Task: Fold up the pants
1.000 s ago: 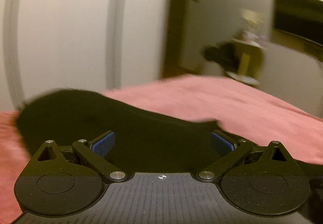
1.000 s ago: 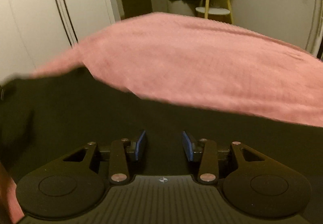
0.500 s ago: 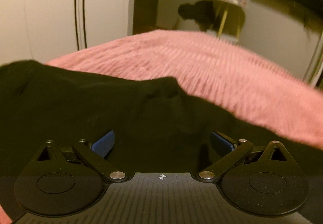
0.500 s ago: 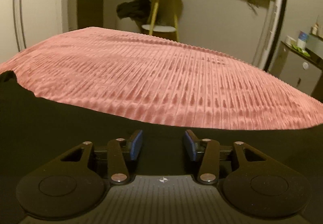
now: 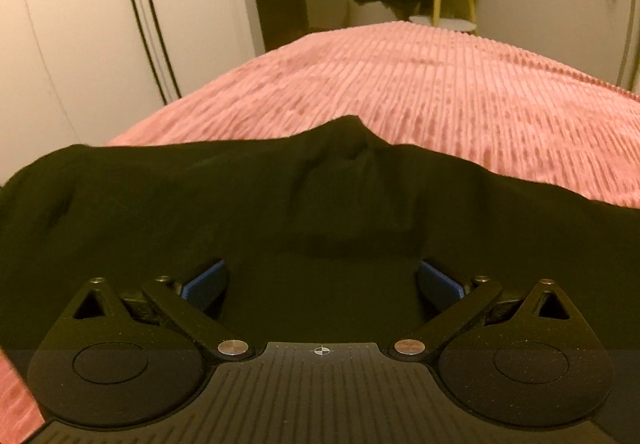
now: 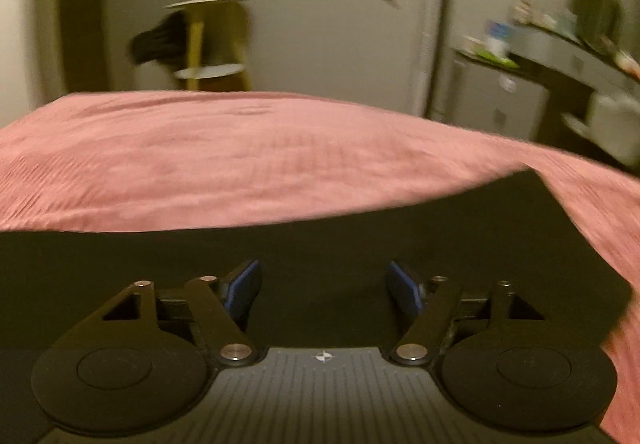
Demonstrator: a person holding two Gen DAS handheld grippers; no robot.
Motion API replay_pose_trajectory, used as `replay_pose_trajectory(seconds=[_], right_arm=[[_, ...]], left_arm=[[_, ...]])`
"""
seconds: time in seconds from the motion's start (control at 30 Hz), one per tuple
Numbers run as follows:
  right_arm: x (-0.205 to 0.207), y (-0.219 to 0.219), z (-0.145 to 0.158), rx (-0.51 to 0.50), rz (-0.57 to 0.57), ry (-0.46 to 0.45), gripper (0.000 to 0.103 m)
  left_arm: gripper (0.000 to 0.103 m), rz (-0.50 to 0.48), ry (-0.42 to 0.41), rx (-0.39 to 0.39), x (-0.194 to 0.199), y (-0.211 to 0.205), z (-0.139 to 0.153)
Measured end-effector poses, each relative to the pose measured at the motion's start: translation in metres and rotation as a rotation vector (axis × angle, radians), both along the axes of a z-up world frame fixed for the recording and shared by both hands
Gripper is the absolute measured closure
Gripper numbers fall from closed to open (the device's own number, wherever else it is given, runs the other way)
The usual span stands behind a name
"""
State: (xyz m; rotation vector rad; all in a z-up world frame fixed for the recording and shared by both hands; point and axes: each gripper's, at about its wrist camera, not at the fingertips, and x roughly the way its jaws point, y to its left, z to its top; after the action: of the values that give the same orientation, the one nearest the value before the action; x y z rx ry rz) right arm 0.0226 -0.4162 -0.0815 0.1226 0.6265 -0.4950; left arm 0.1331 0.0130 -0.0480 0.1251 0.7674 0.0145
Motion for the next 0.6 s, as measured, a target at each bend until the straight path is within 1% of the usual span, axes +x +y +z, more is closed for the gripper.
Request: replay_pose_trajectory(seconds=[0.03, 0.07, 0.17, 0.2, 0.27, 0.33, 0.4, 0.47, 0.53, 0.57, 0.6], right_arm=[[-0.015, -0.011, 0.003, 0.066, -0.022, -0.028, 0.039], [-0.029, -0.021, 0.007, 0.133, -0.034, -0.068, 0.041], [-0.070, -0.049, 0.011, 0.321, -0.101, -0.166, 0.042], [-0.082, -0.057, 0.010, 0.373, -0.119, -0.196, 0.045], [-0.100, -0.072, 0.004, 0.453, -0.142, -0.240, 0.054], [-0.115, -0.087, -0.003, 0.505, -0.157, -0.262, 0.072], [-0.125, -0.103, -0.007, 0.519, -0.184, -0.268, 0.079], [-0.134, -0.116, -0.006, 0.517, -0.227, -0.284, 0.079], [-0.148, -0.129, -0.005, 0.507, -0.302, -0.297, 0.078], [-0.155, -0.136, -0.005, 0.518, -0.329, -0.312, 0.078], [-0.162, -0.141, -0.007, 0.545, -0.347, -0.328, 0.065]], left_arm=[[0.000, -0.006, 0.008, 0.005, -0.005, -0.002, 0.002], [0.000, -0.015, 0.012, 0.003, -0.011, -0.004, 0.005], [0.000, -0.054, 0.008, -0.012, -0.030, -0.013, 0.014], [0.000, -0.068, 0.003, -0.029, -0.037, -0.015, 0.017], [0.000, -0.122, -0.007, -0.101, -0.053, -0.018, 0.021], [0.000, -0.161, 0.004, -0.147, -0.061, -0.020, 0.019], [0.000, -0.130, 0.059, -0.138, -0.059, -0.020, 0.010], [0.000, -0.045, 0.118, -0.112, -0.051, -0.011, -0.001], [0.000, 0.013, 0.110, -0.102, -0.053, -0.005, -0.001], [0.000, 0.037, 0.105, -0.083, -0.053, -0.004, 0.000], [0.000, 0.050, 0.099, -0.076, -0.055, -0.004, 0.002]])
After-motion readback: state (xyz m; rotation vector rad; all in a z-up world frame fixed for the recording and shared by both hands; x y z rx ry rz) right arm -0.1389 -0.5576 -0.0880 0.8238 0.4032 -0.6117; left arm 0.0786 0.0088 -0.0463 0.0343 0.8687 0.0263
